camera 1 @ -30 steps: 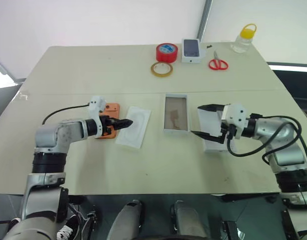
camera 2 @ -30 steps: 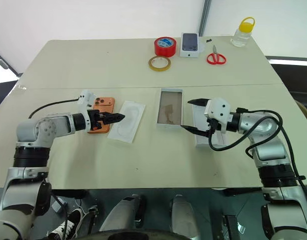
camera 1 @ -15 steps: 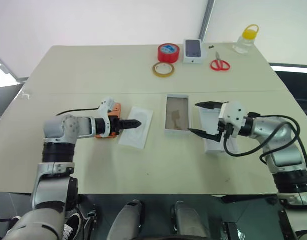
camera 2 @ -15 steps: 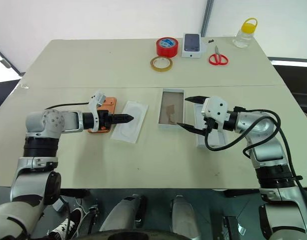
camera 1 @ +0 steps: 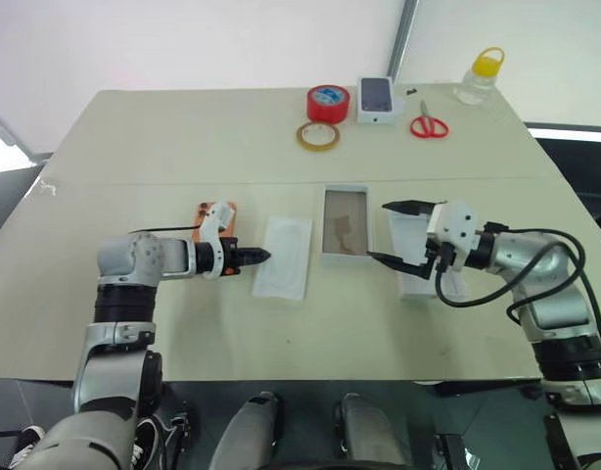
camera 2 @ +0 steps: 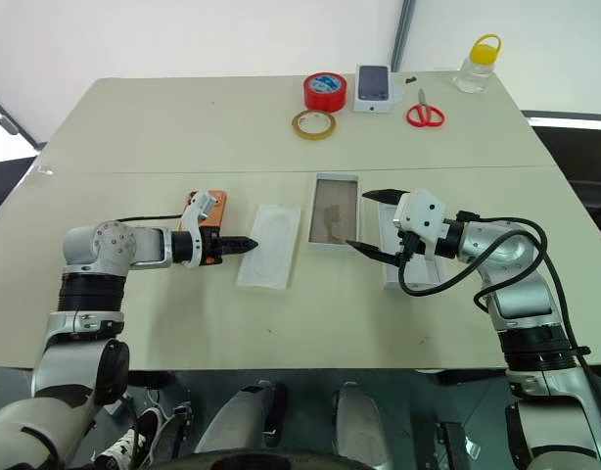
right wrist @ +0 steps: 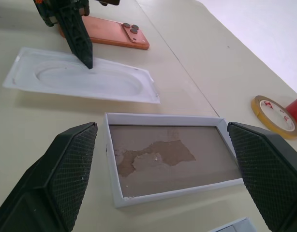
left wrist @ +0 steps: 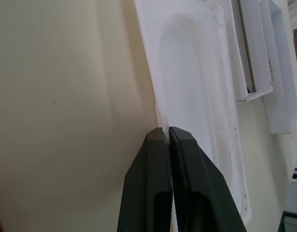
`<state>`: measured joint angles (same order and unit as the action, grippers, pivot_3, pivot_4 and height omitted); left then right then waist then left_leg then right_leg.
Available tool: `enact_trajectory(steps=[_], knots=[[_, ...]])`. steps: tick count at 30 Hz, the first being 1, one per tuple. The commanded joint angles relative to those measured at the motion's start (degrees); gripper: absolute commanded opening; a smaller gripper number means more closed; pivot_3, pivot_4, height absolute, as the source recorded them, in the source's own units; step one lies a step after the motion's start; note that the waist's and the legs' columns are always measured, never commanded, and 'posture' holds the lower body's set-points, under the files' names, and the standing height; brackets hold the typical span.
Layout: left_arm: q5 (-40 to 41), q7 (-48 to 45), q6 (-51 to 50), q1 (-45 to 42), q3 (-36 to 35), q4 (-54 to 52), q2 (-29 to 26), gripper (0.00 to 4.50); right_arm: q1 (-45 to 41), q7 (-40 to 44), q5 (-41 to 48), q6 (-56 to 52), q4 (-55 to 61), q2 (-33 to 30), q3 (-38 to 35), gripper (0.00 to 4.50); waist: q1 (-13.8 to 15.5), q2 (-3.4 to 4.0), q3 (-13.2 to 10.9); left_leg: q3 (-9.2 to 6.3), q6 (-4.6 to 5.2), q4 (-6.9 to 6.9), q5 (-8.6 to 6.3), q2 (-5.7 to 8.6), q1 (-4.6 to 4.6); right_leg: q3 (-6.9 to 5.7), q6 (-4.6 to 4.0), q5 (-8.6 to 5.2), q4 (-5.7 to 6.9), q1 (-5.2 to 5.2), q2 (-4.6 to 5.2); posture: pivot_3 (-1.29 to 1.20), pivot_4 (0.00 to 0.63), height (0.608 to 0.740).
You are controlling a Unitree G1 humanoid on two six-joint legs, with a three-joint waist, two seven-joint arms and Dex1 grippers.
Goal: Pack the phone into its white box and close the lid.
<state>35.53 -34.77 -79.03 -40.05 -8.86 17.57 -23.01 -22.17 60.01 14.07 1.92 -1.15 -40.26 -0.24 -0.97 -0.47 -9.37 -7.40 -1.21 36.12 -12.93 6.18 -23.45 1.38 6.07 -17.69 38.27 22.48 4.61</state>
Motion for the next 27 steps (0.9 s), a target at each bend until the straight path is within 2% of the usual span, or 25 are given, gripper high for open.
enact_trajectory(steps=[1,9,17,20,22,26,27], knots=[[1.5,0.6,-2.1,0.5,-2.7,-0.9,0.1,0.03,0.1,-0.6,1.1,-0.5,2.9,0.7,-0.2,4.5,0.0,0.0,0.0,0.0,0.0,0.0,0.0,0.0,0.0,0.0,0.0,0.0,0.0,0.0,0.0,0.0,0.15,0.74],[2.3,6.2,0.5,-0.7,-13.1,-3.1,0.8,0.03,-2.6,1.1,-0.9,-6.6,1.8,3.8,6.9,4.5,-0.1,-0.02,0.0,0.0,-0.05,0.0,0.03,-0.01,-0.01,0.01,0.0,0.0,0.05,0.06,-0.01,0.0,0.15,0.74],[3.0,14.2,0.5,-1.6,-19.0,-6.1,5.8,0.03,-12.2,3.1,-10.5,-3.7,-15.2,6.1,15.4,4.5,0.1,-0.08,0.0,0.0,-0.07,0.02,0.04,0.01,-0.04,-0.02,0.0,0.0,0.02,0.05,0.01,0.0,0.15,0.74],[3.7,15.4,0.5,-1.5,-19.5,-7.4,6.6,0.0,-15.0,4.7,-8.8,-4.4,-18.7,8.8,15.1,3.6,-0.1,-0.11,0.0,0.0,-0.09,0.0,0.05,0.0,-0.05,-0.02,0.0,0.01,0.02,0.08,0.0,0.0,0.15,0.74],[3.8,15.9,0.5,-1.7,-19.6,-7.6,6.7,0.0,-15.8,5.2,-9.2,-3.2,-19.7,9.6,15.1,2.64,-0.2,-0.11,0.0,0.0,-0.11,0.01,0.06,0.0,-0.05,-0.01,0.0,0.01,0.06,0.09,-0.01,0.0,0.15,0.74],[4.0,16.9,0.5,-3.3,-19.6,-7.8,5.8,0.0,-14.9,6.8,-7.5,-3.6,-17.0,10.6,14.3,0.42,-0.1,-0.11,0.0,0.0,-0.12,0.01,0.07,0.0,-0.05,-0.02,0.0,0.01,0.07,0.09,-0.03,0.0,0.15,0.74],[4.5,17.5,0.0,-4.0,-20.5,-7.6,6.1,0.0,-14.4,6.8,-7.3,-3.9,-15.8,10.9,14.6,0.02,-0.1,-0.11,0.0,0.0,-0.12,0.01,0.07,0.0,-0.05,-0.02,0.0,0.01,0.06,0.09,-0.02,0.0,0.15,0.74]])
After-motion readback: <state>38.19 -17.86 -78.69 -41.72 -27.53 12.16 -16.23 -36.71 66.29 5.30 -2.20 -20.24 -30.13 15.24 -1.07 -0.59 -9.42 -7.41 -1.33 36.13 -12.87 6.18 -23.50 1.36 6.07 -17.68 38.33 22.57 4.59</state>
